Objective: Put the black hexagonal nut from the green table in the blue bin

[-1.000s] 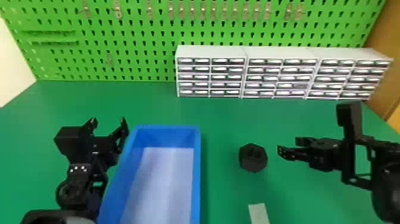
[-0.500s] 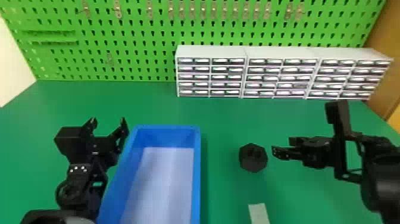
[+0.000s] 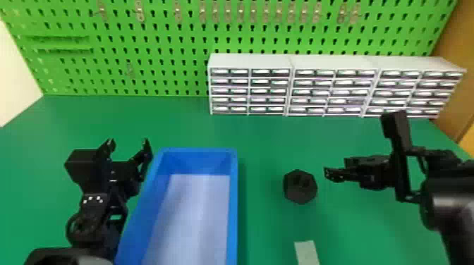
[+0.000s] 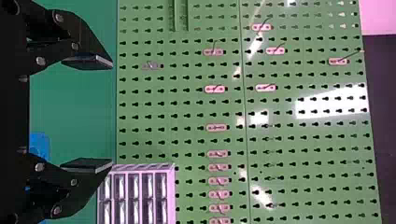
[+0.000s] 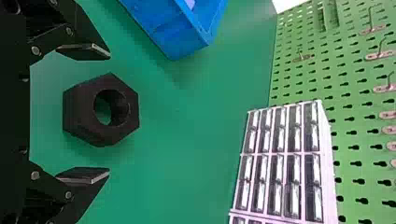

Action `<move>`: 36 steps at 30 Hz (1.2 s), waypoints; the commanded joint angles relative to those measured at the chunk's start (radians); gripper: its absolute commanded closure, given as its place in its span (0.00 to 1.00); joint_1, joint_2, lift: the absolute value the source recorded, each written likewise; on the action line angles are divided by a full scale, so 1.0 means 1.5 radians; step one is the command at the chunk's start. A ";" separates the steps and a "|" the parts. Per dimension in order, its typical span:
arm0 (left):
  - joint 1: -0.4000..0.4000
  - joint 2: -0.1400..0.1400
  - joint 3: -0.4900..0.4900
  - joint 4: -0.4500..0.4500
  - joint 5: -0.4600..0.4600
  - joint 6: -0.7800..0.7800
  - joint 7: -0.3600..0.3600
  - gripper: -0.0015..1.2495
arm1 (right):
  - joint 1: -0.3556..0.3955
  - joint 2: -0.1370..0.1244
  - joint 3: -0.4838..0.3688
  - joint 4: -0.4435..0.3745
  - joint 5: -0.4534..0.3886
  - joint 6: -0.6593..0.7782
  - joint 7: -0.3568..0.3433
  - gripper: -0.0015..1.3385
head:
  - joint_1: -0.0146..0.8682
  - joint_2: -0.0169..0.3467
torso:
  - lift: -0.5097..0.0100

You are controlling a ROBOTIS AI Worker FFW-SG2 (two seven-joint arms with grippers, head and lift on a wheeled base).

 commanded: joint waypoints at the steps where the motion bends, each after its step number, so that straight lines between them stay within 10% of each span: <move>1: -0.001 0.000 -0.002 0.001 -0.001 0.000 0.000 0.40 | -0.025 0.007 -0.002 0.029 0.020 -0.005 0.000 0.29 | 0.76 0.20 | 0.80; 36: -0.011 0.000 -0.011 0.005 -0.004 0.000 0.000 0.40 | -0.205 0.020 0.063 0.350 0.086 -0.090 -0.001 0.29 | 0.76 0.20 | 0.80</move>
